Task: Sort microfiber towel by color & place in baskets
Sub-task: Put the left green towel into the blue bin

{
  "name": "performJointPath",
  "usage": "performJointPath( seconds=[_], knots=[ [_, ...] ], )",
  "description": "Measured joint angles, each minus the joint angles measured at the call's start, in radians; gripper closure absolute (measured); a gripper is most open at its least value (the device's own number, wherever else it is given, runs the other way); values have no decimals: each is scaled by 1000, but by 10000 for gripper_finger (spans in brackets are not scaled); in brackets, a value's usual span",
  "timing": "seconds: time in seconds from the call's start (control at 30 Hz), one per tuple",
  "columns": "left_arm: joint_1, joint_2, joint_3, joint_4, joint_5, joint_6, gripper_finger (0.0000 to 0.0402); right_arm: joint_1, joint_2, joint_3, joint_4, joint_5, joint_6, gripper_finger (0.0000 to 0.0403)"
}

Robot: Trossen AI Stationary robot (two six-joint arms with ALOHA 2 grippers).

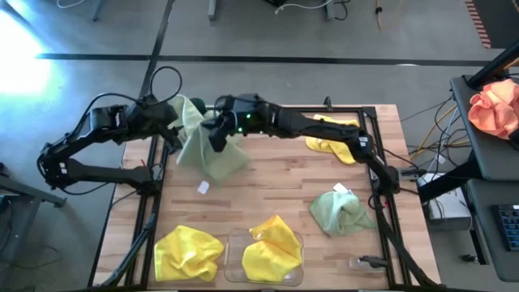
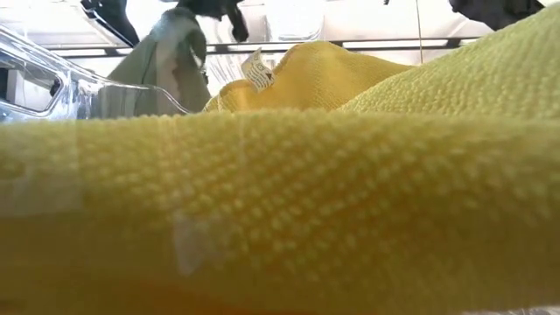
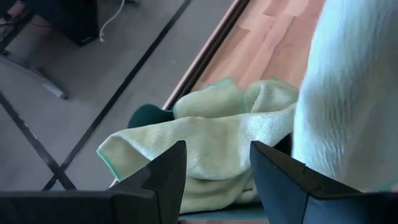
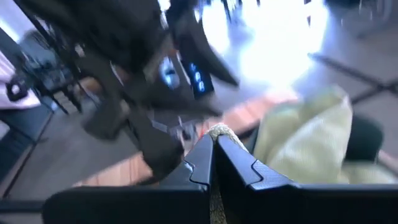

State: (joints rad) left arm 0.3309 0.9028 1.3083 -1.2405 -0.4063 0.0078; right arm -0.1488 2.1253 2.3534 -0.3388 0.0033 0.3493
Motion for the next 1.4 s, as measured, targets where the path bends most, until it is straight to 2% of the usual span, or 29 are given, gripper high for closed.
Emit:
performJointPath(
  seconds=[0.2,0.53,0.87,1.13,1.27,1.4],
  knots=[
    [0,-31,0,-17,-4,-10,240,-14,-8,3,160,-3,-2,394],
    [0,-88,-1,-17,-16,-10,240,-60,1,2,219,-4,-62,394],
    [0,-132,-2,-18,-41,-10,240,-137,5,0,317,-4,-54,394],
    [0,-150,-2,-18,-42,-5,240,-122,18,-15,291,-110,-54,394],
    [0,-159,-2,-22,-55,-2,240,-102,63,-17,283,-169,-24,394],
    [0,-169,-2,-37,-56,-1,240,-90,124,-17,282,-179,-3,394]
  ],
)
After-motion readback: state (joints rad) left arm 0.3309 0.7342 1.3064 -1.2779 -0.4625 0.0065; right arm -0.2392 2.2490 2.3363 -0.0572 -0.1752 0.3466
